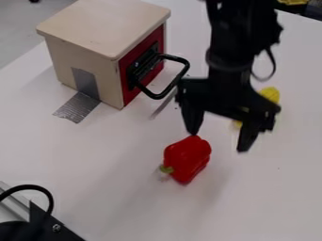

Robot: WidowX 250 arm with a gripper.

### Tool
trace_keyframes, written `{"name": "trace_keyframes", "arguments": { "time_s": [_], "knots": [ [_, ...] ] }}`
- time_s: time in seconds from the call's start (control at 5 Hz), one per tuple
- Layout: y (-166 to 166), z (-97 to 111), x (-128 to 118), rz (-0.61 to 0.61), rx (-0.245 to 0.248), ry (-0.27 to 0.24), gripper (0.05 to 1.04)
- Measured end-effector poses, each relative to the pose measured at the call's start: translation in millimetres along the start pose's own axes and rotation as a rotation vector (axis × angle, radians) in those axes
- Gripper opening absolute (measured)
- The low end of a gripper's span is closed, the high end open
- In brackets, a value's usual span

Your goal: Place the yellow object on top of the drawer

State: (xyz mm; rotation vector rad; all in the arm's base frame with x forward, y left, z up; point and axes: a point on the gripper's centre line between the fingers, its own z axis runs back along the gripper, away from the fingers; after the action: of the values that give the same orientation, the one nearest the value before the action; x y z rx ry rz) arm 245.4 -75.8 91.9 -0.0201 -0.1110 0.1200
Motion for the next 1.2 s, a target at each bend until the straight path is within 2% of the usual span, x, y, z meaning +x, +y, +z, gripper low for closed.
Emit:
{"name": "trace_keyframes", "arguments": {
  "time_s": [0.2, 0.4, 0.6, 0.8, 1.0, 1.2],
  "knots": [
    [4.1, -1.7, 37.0, -0.029, -0.007, -0.058, 0.999],
    [0.9, -28.6, 78.4, -0.114, -0.006, -0.078, 0.999],
    [-3.2, -58.5, 106.5, -0.202, -0.019, -0.074, 0.999],
    [-3.1, -86.2, 122.5, -0.248, -0.035, -0.048, 0.999],
    [-2.7, -103.1, 126.4, -0.249, -0.052, -0.015, 0.967],
    [-4.5, -103.3, 126.3, -0.251, -0.063, -0.014, 0.697]
  ]
}}
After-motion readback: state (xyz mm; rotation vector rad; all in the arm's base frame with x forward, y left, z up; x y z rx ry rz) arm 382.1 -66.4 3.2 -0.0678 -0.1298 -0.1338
